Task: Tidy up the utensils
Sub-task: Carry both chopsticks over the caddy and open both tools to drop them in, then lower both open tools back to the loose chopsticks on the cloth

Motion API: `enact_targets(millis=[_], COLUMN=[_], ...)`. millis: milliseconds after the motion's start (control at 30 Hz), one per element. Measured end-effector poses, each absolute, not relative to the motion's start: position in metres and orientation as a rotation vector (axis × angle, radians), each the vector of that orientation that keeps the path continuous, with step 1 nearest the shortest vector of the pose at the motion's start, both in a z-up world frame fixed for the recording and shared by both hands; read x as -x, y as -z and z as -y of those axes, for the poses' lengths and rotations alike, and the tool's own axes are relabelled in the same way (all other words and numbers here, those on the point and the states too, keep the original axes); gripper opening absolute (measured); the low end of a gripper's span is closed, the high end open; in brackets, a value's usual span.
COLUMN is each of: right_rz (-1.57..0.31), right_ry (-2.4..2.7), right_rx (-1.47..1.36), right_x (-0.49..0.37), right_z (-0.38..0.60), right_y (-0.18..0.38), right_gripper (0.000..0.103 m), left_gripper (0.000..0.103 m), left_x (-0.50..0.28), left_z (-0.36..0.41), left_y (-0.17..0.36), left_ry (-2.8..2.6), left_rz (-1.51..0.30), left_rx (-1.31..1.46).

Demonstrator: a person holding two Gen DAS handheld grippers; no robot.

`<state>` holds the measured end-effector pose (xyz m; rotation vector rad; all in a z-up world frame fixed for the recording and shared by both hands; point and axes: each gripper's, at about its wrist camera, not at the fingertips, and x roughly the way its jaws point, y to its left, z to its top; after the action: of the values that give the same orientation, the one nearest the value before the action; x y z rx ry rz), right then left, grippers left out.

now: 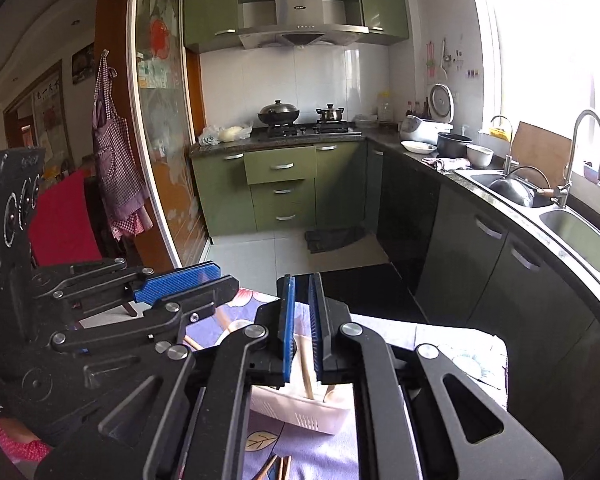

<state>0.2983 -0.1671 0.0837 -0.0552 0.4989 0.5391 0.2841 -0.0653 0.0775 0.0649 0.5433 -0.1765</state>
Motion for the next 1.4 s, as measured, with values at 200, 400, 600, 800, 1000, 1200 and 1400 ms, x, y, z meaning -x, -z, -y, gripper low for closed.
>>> enact_targets(millis=[200,400,600,800,1000,1200,1400], right_rz=[-0.418,-0.552,-0.869,-0.973,-0.988,-1.025,-1.036], right_ry=[-0.564,-0.585,-0.579,-0.546,-0.547,-0.579,-0.604], right_rx=[0.062,0.118,0.186,0.114,0.109,0.137,0.215], right_x=[-0.249,-0.212,-0.221,-0.238,-0.244,-0.255,-0.255], right_z=[0.187,0.206,0.207,0.23,0.232,0.209,0.179], right_y=[-0.099,-0.054,0.063,0.114,0.118,0.126,0.144], right_gripper=[0.02,0.025,0.025,0.025,0.025,0.025,0.025], left_gripper=[0.026,0.028,0.028,0.026,0.014,0.007,0.007], left_x=[-0.252,-0.221,-0.222,-0.238,-0.246,-0.242,-0.24], left_z=[0.066,0.071,0.066,0.062,0.068,0.073,0.062], left_y=[-0.092,-0.039,0.062,0.118,0.134,0.136,0.133], left_ry=[0.188,0.199,0.178,0.154,0.132,0.121,0.108], left_rz=[-0.541,-0.736,-1.01,-1.166,-1.213,-1.206,-1.208], left_rx=[-0.058,-0.077,-0.053,-0.011,-0.03,-0.064,-0.067])
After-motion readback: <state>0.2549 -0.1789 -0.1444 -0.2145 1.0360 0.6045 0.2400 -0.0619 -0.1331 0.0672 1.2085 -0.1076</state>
